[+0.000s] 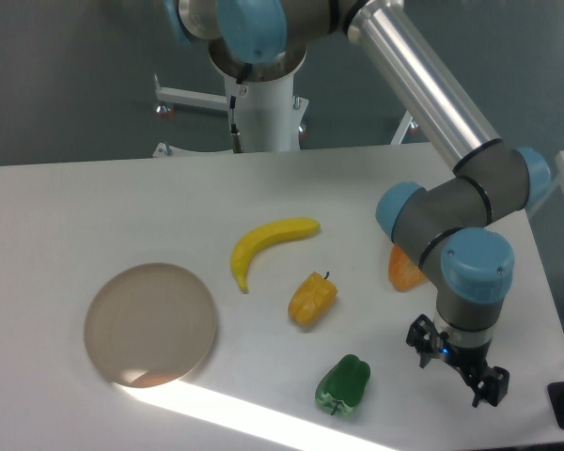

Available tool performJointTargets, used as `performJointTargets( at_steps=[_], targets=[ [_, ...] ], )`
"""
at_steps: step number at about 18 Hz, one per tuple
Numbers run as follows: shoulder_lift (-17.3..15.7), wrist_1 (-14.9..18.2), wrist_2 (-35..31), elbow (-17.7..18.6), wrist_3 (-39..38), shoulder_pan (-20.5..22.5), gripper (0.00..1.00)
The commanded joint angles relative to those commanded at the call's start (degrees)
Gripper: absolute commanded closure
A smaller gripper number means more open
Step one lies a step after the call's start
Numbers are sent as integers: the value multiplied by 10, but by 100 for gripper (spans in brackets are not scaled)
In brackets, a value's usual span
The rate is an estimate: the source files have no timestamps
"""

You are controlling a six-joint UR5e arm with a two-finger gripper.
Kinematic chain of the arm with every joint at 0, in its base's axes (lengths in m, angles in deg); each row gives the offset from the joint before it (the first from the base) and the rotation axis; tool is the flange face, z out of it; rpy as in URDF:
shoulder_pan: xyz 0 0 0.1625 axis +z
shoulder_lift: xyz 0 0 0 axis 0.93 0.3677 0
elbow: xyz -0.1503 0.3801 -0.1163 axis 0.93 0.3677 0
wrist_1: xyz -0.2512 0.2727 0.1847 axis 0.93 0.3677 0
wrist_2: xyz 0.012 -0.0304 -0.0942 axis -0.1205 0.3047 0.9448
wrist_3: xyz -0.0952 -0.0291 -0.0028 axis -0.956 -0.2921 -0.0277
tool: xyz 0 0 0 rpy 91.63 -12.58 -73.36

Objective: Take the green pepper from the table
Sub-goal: 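Move the open gripper over the green bell pepper and lower it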

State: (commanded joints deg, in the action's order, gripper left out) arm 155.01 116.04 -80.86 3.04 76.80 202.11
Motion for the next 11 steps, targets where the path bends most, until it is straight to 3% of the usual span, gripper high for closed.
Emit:
performJointTargets(
  at_steps=[6, 11],
  targets=[
    [-60, 15, 84, 71, -104, 0, 0],
    [-63, 11, 130, 103, -218, -3, 0]
  ],
)
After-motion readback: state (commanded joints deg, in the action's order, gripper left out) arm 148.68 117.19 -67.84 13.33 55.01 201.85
